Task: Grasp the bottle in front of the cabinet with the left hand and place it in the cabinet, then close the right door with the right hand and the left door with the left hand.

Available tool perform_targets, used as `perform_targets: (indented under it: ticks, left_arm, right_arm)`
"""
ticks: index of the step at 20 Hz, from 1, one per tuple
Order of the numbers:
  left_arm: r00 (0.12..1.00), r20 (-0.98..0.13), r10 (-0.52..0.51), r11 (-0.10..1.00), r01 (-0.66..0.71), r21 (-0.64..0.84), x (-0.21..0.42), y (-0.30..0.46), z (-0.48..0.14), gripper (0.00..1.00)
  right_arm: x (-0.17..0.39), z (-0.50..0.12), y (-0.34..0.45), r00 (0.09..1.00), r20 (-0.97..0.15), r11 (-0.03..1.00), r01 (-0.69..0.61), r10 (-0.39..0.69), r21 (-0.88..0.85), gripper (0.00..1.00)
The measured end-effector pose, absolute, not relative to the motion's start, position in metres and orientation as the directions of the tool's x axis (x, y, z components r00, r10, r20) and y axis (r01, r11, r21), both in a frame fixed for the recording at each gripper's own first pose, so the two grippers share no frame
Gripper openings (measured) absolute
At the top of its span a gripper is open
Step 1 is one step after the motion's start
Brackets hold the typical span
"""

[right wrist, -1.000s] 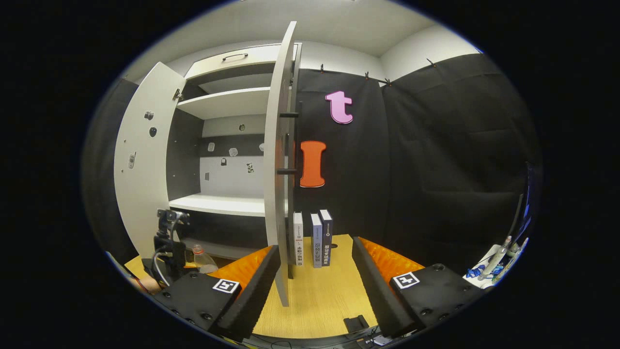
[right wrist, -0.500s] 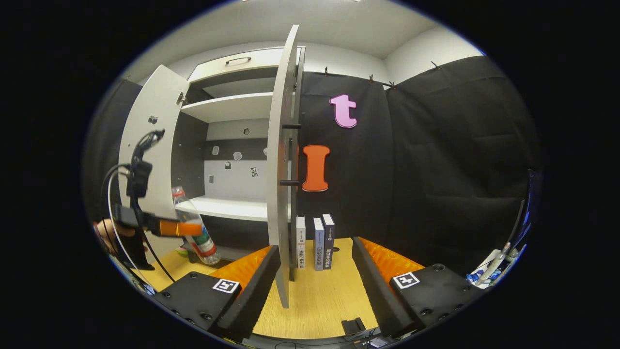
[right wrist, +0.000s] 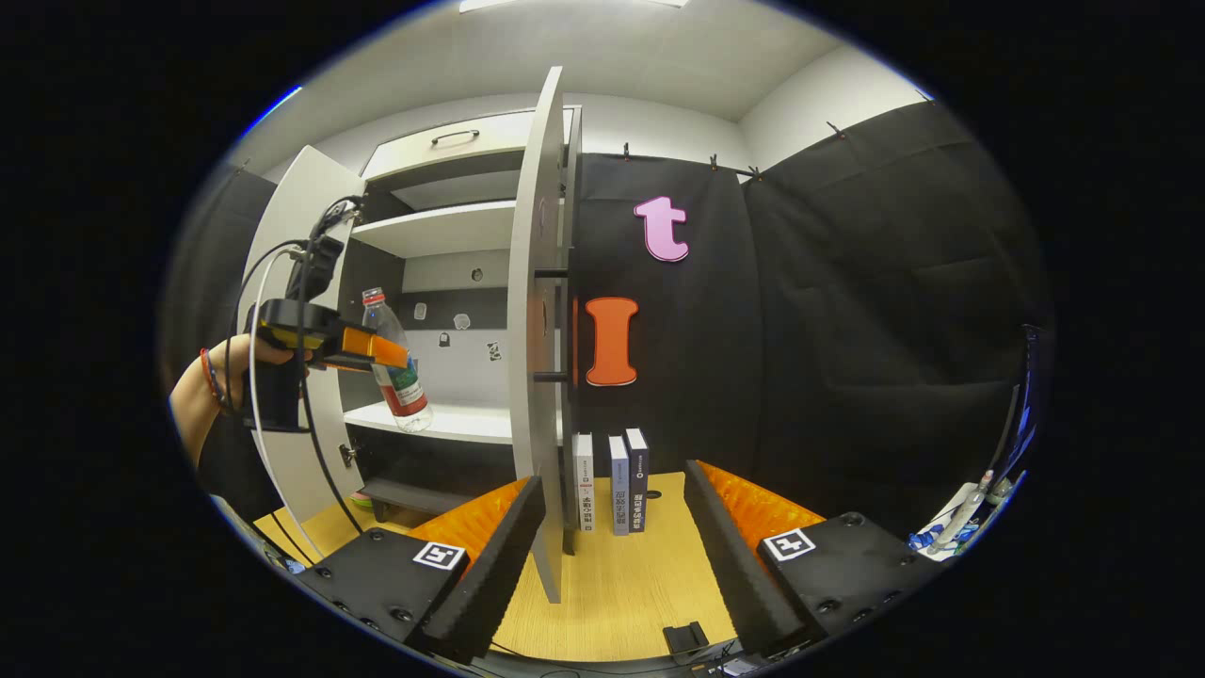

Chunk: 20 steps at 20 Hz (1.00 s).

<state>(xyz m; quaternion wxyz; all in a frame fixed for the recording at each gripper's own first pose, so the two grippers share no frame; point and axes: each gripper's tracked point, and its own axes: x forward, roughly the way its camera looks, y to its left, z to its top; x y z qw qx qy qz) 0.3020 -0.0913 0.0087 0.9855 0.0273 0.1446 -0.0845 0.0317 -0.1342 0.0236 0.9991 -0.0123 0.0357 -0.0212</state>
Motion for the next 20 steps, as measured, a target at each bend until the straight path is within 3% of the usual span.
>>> perform_targets:
  ticks: [9, 20]
  left_arm:
    - [0.905, -0.395, -0.159, 0.978, 0.200, 0.066, 0.391, -0.103, 0.003, 0.76]
    - [0.846, -0.525, -0.091, 0.981, 0.166, 0.097, 0.433, -0.101, -0.052, 0.76]
  right_arm:
    - [0.017, 0.030, -0.155, 0.994, -0.059, 0.996, 0.091, -0.092, -0.015, 0.99]
    - [0.007, 0.023, -0.178, 0.984, -0.077, 0.987, 0.162, -0.162, -0.015, 0.99]
